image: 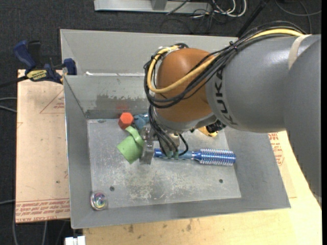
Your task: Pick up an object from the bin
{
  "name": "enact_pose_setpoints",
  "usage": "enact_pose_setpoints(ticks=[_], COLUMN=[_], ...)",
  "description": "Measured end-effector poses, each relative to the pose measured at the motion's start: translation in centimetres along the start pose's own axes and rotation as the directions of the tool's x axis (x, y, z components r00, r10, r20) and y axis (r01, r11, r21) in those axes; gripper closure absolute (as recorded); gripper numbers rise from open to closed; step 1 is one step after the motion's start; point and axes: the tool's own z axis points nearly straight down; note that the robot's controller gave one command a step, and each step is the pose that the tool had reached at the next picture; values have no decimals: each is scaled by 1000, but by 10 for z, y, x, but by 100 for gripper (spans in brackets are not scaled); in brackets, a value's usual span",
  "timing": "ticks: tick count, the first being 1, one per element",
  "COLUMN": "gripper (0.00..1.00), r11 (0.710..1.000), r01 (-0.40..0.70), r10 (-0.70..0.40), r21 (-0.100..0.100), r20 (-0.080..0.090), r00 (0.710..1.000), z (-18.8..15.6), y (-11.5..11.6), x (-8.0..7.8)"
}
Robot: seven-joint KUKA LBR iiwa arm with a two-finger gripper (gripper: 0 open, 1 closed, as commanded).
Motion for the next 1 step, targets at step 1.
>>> enact_pose_setpoints(ticks=[1], gripper=[100], r11=[890], r01=[456], r10=[-456], r21=[2], r20=[-7], r00=[890], z=[-46], y=[-24], x=[-9])
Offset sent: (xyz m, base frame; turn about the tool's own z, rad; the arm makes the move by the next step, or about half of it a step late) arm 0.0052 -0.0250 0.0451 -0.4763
